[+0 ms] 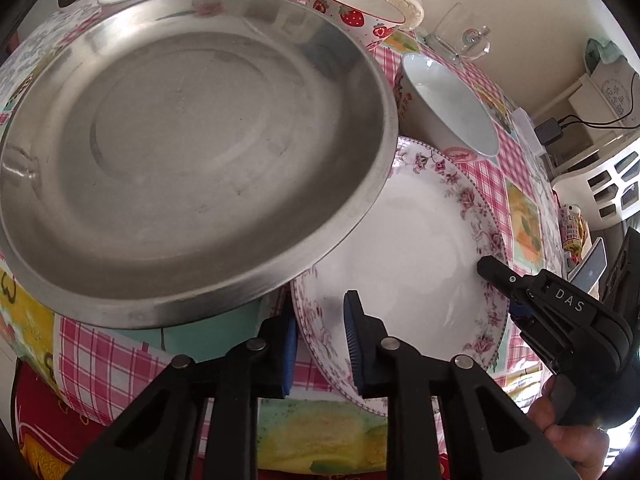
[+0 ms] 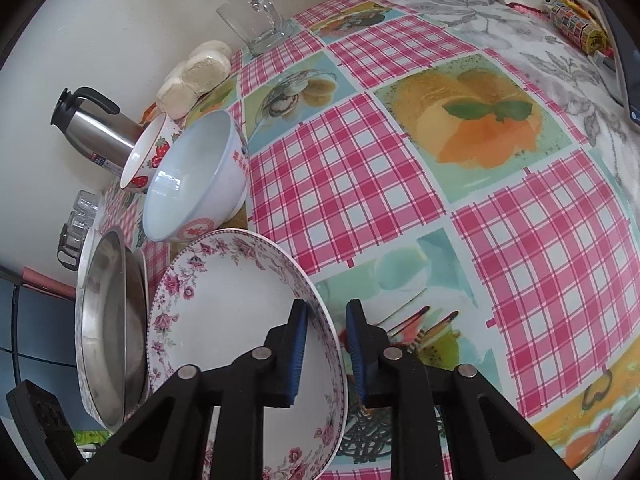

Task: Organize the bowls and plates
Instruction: 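Close both grippers on the floral plate rim and lift it, then carry the floral plate over the steel tray and lower it in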

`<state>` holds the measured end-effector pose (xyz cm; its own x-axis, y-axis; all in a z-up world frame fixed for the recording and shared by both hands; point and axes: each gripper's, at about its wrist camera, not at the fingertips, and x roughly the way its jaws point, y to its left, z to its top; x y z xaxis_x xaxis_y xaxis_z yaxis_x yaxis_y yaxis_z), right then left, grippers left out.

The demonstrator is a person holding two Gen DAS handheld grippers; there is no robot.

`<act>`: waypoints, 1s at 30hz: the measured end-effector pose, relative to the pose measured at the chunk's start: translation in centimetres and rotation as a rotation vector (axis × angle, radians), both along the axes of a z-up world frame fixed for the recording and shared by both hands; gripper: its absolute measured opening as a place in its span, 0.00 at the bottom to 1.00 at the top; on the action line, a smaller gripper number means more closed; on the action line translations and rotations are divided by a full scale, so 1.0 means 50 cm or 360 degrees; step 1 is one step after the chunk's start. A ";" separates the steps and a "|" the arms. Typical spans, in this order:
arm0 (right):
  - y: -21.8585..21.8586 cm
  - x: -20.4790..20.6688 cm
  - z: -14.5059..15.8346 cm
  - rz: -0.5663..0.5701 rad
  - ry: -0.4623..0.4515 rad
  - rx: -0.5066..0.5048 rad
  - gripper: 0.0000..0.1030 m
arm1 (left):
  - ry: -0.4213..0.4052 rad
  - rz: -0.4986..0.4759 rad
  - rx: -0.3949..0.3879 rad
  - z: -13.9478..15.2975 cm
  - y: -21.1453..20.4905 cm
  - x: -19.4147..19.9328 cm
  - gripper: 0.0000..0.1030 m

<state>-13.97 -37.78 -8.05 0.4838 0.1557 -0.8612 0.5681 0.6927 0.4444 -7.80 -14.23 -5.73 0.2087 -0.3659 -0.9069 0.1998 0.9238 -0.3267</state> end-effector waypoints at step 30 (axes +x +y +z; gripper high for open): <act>-0.058 -0.045 0.026 -0.0050 -0.0129 0.0029 0.20 | -0.0069 -0.0227 -0.0146 0.026 -0.065 -0.010 0.21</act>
